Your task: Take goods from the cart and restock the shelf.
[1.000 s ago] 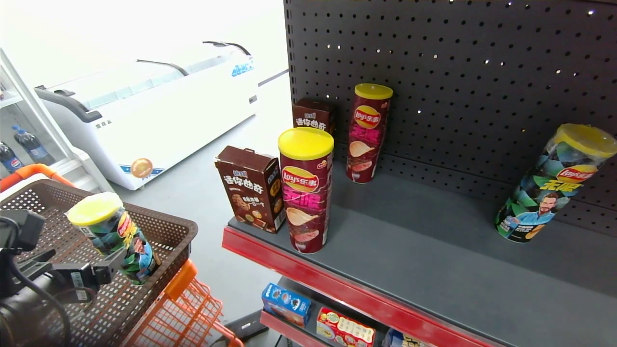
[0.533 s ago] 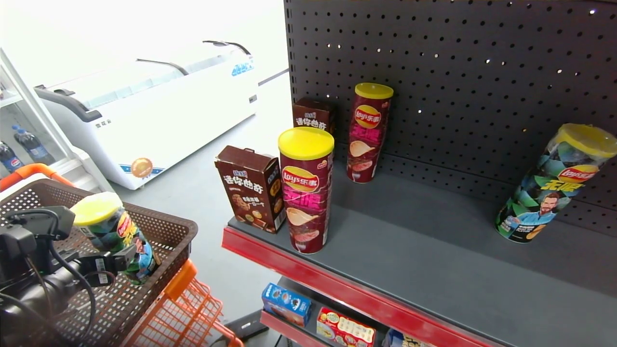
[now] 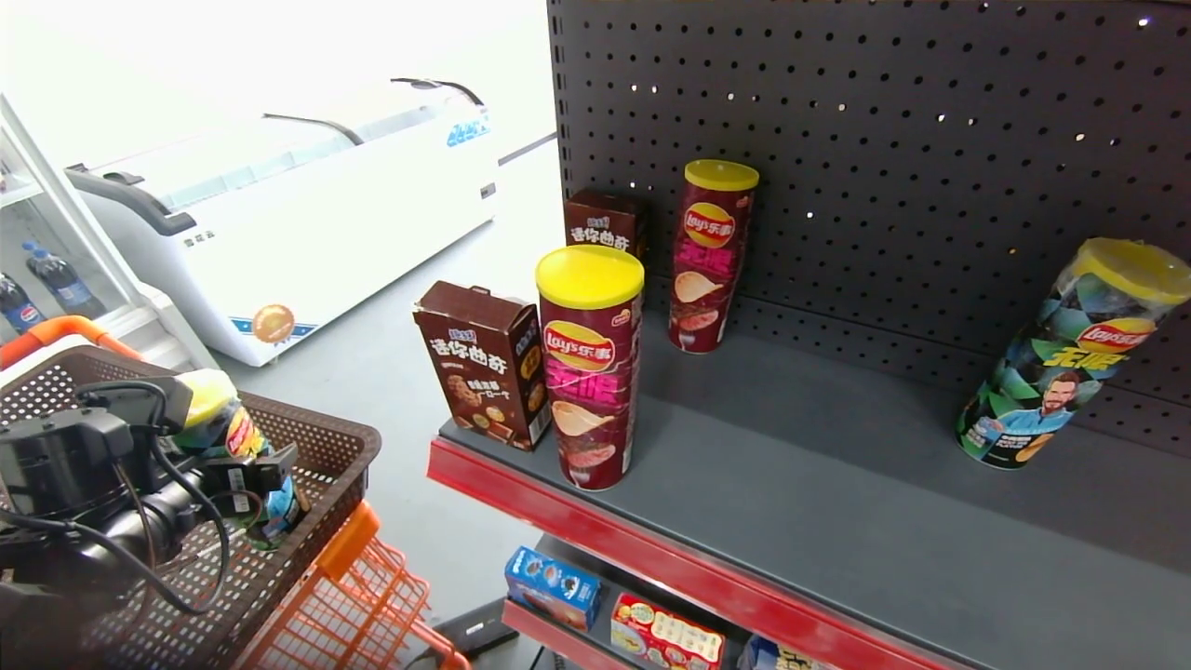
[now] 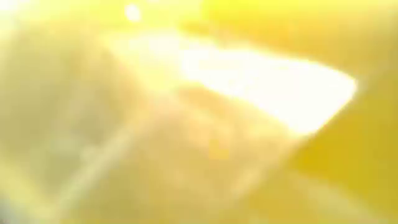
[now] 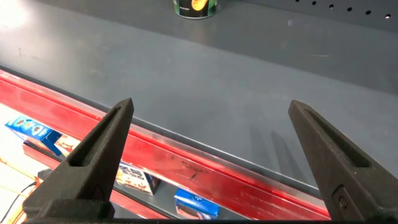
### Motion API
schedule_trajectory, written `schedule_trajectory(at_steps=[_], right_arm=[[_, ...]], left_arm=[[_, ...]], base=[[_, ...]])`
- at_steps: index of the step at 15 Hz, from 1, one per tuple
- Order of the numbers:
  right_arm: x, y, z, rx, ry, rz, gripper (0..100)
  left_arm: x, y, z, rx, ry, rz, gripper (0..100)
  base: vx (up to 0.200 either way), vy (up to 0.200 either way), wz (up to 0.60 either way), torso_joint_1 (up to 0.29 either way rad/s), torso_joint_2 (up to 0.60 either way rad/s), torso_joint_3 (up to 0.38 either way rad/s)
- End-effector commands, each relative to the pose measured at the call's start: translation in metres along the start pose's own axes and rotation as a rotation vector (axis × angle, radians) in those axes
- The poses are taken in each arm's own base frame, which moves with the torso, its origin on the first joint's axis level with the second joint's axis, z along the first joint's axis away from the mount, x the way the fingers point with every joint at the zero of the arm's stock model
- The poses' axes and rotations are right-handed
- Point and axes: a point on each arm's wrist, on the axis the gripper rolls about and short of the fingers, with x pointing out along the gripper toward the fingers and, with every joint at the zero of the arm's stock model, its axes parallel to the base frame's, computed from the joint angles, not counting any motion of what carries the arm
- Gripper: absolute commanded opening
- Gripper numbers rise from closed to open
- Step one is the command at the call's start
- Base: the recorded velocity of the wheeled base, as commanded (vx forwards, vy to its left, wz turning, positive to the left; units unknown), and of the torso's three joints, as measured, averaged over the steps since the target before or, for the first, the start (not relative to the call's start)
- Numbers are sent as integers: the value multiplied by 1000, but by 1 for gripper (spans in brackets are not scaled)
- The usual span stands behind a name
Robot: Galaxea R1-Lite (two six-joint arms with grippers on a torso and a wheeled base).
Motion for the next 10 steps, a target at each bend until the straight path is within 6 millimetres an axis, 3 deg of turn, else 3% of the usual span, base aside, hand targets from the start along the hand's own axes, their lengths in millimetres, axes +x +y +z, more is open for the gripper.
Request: schedule_trajectory(at_steps=[1,7,8,10], right_arm=[[0,0,0,-1,1,2,100],[0,0,0,-1,1,0,100],[0,0,0,-1,1,0,100],[0,0,0,-1,1,0,100]], left_arm=[[9,-2,-6,2,13,-6,100],[24,-1,4,-8,-72,2,100],[24,-1,4,-13,-74,2,0],[25,-2,8,-15,-89,-2,0]], base=[[0,0,0,0,0,0],[0,0,0,0,0,0],[0,0,0,0,0,0],[0,0,0,0,0,0]])
